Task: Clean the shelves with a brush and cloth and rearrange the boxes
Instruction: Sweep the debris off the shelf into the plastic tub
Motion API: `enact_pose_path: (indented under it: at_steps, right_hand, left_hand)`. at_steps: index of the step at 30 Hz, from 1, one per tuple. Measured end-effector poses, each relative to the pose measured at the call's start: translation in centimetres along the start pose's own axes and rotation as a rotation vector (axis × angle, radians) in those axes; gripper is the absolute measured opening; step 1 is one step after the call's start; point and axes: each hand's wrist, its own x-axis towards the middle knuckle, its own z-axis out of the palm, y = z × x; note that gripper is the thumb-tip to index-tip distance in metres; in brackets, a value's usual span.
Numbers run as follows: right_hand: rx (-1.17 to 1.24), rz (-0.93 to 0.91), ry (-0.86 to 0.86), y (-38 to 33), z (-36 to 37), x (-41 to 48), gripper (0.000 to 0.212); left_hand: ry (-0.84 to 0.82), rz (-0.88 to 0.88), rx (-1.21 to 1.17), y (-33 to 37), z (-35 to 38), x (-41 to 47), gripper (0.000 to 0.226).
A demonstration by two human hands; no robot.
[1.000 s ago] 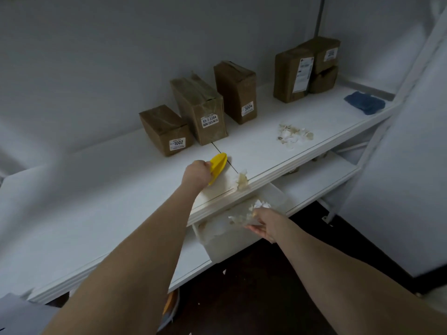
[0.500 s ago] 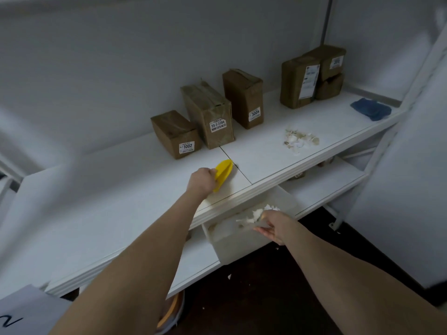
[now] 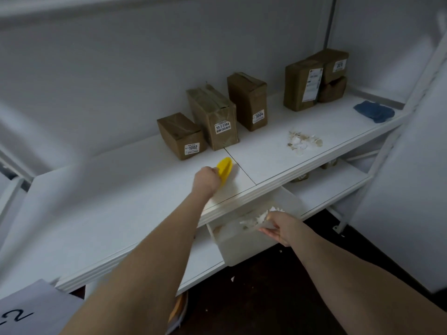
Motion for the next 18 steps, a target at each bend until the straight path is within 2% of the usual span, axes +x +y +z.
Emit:
enact_pose_path:
  at_steps: [3, 7, 11, 13, 15, 18]
  right_hand:
    - [0.038, -0.015, -0.029, 0.1, -0.3, -0.3, 0.032]
    - [0.009, 0.001, -0.012, 0.1, -0.3, 0.4, 0.036]
    - [-0.007, -0.02, 0.013, -0.3, 0.3, 0.7, 0.04]
    - [0.004, -0.008, 0.03, -0.5, 0.2, 0.8, 0.04]
    - [0.032, 0.009, 0.057, -0.6, 0.0, 0.8, 0.042]
    - [0.078, -0.017, 0.091, -0.4, -0.7, 1.4, 0.045]
  left_hand:
    - [-0.038, -0.086, 0.074, -1.4, -0.5, 0.6, 0.037]
    - [-0.192, -0.026, -0.1, 0.7, 1.6, -0.5, 0.032]
    - [-0.365, 0.031, -0.146, 2.3, 3.0, -1.9, 0.036]
    - [-0.298, 0.032, -0.18, 2.0, 2.6, -1.3, 0.037]
    - [-0.135, 0.008, -0.209, 1.2, 1.4, -0.1, 0.041]
    - [-0.031, -0.03, -0.074, 0.1, 0.4, 1.2, 0.042]
